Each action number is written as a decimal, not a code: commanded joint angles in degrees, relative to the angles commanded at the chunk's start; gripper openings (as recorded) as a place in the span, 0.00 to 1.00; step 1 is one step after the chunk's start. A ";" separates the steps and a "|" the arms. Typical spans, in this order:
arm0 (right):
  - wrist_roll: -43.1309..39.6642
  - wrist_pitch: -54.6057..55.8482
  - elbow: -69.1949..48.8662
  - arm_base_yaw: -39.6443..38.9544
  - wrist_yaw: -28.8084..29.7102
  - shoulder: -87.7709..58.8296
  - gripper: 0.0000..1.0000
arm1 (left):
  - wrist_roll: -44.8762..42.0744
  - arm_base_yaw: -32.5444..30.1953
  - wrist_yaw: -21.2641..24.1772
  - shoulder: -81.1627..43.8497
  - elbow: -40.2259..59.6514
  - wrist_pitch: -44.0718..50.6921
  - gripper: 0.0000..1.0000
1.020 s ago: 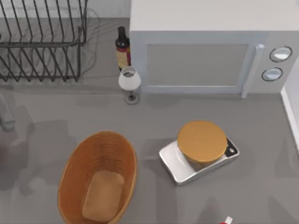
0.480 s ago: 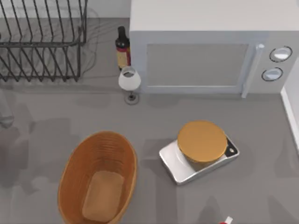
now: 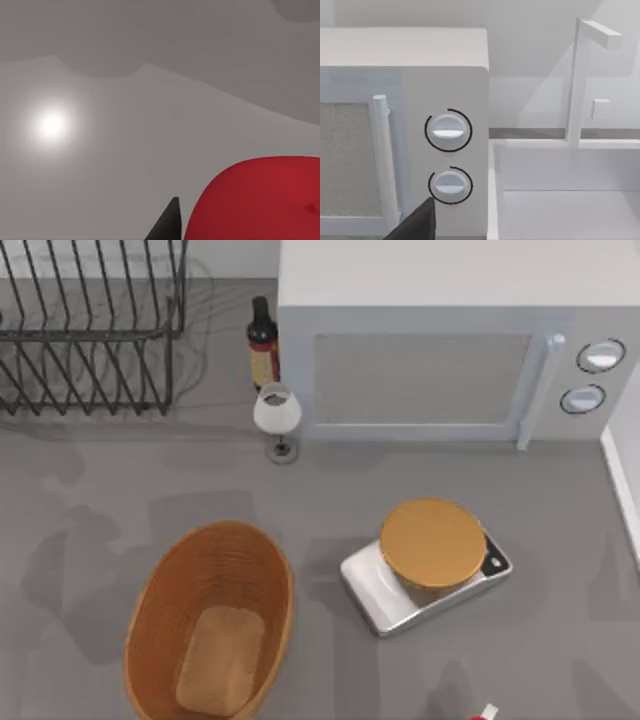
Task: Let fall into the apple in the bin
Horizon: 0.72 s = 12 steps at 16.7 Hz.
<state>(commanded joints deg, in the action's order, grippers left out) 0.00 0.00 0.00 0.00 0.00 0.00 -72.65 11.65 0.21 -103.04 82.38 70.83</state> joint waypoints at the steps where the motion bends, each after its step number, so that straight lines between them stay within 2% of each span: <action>1: 0.00 0.00 0.00 0.00 0.00 0.00 1.00 | 0.07 -0.06 0.00 0.82 1.89 2.41 0.00; 4: 0.00 0.00 0.00 0.00 0.00 0.00 1.00 | 0.42 -0.20 -0.01 2.54 4.92 5.95 0.00; 9: 0.00 0.00 0.00 0.00 0.00 0.00 1.00 | 0.34 0.01 -0.02 2.39 4.83 5.85 0.00; 12: 0.00 0.00 0.00 0.00 0.00 0.00 1.00 | 3.92 -1.77 0.18 2.78 4.84 5.81 0.00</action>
<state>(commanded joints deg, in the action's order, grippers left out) 0.00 0.00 0.00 0.00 0.00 0.00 -68.73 9.87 0.39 -100.26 87.22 76.64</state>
